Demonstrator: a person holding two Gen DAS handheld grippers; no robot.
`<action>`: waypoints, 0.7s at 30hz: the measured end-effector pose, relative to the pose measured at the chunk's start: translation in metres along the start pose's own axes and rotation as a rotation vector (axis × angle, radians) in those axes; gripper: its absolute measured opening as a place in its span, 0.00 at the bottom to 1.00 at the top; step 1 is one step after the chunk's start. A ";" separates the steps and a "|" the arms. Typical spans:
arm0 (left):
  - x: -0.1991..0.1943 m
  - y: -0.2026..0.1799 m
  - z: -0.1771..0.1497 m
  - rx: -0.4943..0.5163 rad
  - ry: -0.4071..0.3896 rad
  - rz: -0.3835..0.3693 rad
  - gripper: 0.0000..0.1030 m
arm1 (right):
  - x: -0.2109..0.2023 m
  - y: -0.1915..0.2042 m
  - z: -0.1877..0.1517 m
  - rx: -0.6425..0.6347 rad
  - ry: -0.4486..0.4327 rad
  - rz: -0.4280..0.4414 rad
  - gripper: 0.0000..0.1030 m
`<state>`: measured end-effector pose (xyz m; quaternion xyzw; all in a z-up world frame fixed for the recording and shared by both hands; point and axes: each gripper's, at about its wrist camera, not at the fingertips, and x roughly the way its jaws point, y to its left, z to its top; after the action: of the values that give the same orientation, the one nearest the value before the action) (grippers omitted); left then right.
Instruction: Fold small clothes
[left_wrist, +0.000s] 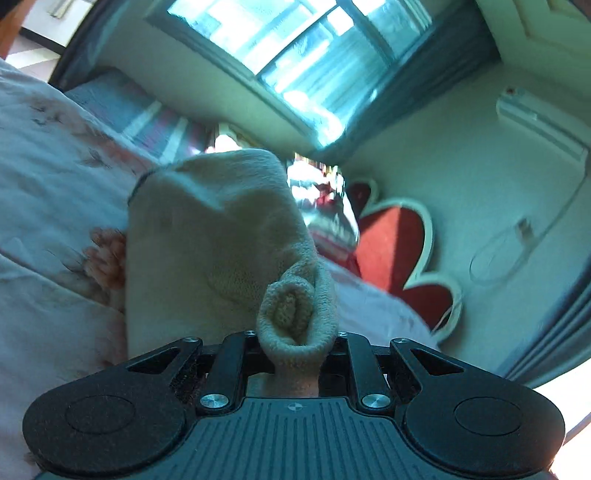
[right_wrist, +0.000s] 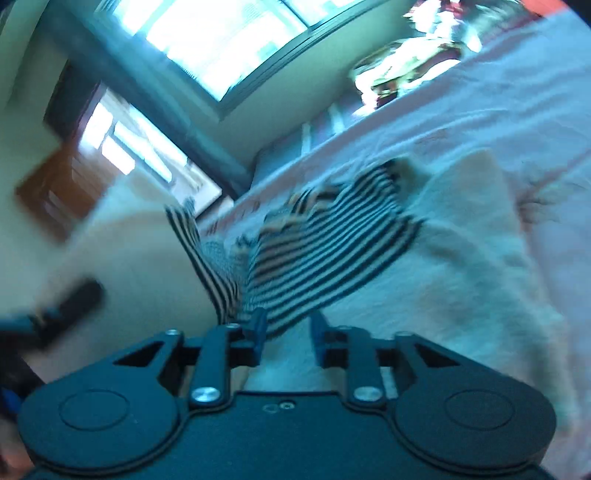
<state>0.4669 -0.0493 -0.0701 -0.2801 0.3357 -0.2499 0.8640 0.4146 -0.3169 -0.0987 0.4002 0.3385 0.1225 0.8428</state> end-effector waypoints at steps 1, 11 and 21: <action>0.017 -0.008 -0.009 0.029 0.061 0.018 0.15 | -0.013 -0.016 0.009 0.073 -0.014 0.017 0.69; 0.022 -0.068 -0.053 0.228 0.154 -0.006 0.81 | -0.083 -0.074 0.026 0.276 -0.006 0.112 0.72; -0.032 0.049 0.005 0.074 0.014 0.291 0.80 | -0.027 -0.036 0.016 0.188 0.161 0.064 0.70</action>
<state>0.4615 0.0074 -0.0841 -0.1944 0.3695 -0.1363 0.8984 0.4030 -0.3630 -0.1057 0.4770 0.4022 0.1487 0.7672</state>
